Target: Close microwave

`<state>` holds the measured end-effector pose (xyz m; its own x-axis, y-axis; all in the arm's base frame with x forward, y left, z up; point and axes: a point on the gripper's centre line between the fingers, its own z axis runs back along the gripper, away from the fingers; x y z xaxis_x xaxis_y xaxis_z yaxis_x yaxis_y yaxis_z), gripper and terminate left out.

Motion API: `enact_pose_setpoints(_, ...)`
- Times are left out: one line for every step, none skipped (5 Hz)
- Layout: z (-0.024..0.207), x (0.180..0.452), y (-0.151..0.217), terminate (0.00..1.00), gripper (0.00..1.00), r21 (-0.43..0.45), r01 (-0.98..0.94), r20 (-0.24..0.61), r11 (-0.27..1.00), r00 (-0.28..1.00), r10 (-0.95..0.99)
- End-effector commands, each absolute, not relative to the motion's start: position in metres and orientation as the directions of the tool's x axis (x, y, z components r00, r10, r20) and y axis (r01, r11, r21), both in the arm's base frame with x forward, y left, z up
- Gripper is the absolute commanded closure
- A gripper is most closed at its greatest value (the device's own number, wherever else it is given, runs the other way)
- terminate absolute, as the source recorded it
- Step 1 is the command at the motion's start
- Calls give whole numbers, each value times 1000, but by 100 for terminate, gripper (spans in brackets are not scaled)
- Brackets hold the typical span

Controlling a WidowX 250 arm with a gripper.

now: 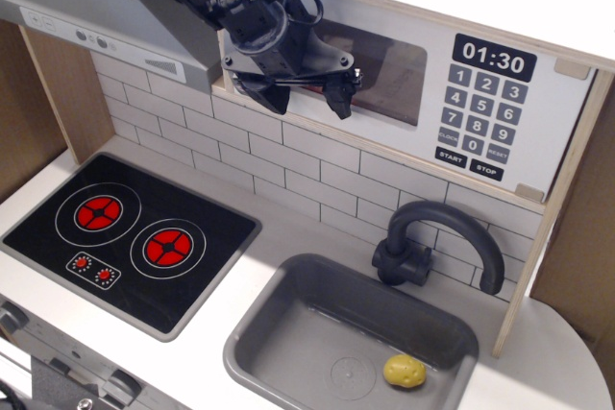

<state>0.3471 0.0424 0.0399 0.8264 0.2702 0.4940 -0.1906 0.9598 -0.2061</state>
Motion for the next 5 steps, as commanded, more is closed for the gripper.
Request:
enact_pose_setpoints(61, 317, 48, 0, 0, -150, -240, 429, 959, 858, 282)
enact_pose_setpoints(61, 292, 43, 0, 0, -151, -286, 263, 946, 911, 318)
enact_pose_setpoints(61, 274, 44, 0, 0, -91, -364, 194, 927, 907, 375)
enact_pose_setpoints(61, 274, 44, 0, 0, -91, -364, 194, 927, 907, 375)
enact_pose_setpoints(61, 274, 44, 100, 0, -91, -364, 194, 927, 907, 375)
